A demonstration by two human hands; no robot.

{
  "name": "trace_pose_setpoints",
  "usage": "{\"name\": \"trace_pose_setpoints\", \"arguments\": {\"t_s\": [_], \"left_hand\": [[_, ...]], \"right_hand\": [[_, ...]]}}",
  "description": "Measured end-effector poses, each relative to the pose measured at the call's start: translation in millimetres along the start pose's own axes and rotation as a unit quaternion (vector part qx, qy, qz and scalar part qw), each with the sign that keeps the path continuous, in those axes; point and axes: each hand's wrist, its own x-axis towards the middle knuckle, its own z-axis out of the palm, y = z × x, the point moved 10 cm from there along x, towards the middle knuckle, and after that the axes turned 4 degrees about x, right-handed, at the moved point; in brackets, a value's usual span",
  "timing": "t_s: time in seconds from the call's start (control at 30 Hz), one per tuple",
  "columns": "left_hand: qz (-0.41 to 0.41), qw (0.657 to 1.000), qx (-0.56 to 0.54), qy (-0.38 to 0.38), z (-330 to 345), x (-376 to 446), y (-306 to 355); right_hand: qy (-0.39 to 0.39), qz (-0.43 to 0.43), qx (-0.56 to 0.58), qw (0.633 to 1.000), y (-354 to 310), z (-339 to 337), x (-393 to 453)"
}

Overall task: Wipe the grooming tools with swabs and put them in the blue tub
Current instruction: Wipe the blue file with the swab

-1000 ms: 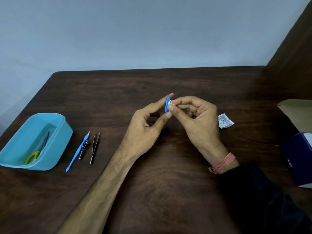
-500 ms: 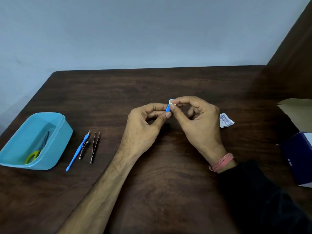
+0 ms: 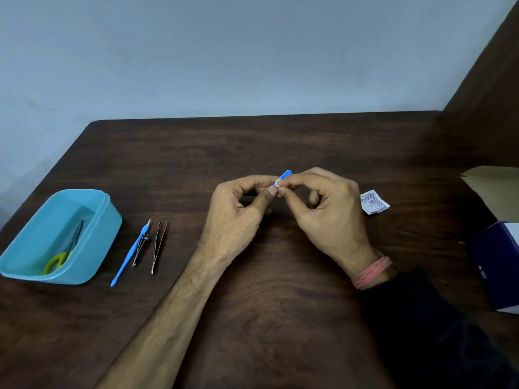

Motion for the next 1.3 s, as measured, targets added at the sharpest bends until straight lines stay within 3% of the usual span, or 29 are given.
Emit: {"name": "trace_pose_setpoints", "arguments": {"t_s": [0.13, 0.3, 0.47, 0.6, 0.73, 0.83, 1.17, 1.3], "left_hand": [[0.002, 1.0, 0.002, -0.003, 1, 1, 0], [0.002, 1.0, -0.002, -0.012, 1, 1, 1], [0.003, 1.0, 0.006, -0.025, 6, 1, 1], [-0.002, 1.0, -0.001, -0.019, 3, 0, 0], [0.002, 0.999, 0.018, -0.026, 5, 0, 2], [0.004, 1.0, 0.007, -0.022, 3, 0, 2], [0.004, 1.0, 0.017, -0.024, 5, 0, 1], [0.005, 1.0, 0.006, -0.011, 1, 1, 3]], "right_hand": [[0.031, 0.011, 0.005, 0.999, 5, -7, 2], [-0.013, -0.028, -0.015, 0.999, -4, 3, -1], [0.023, -0.01, -0.025, 0.999, 4, -7, 2], [-0.017, -0.039, -0.038, 0.998, -5, 5, -2], [0.044, 0.008, -0.024, 0.999, 9, -12, 2], [0.011, -0.017, -0.03, 0.999, -1, -3, -1], [0.036, 0.014, -0.014, 0.999, 9, -10, 2], [0.003, -0.007, -0.001, 1.0, 3, -2, 3]]}}
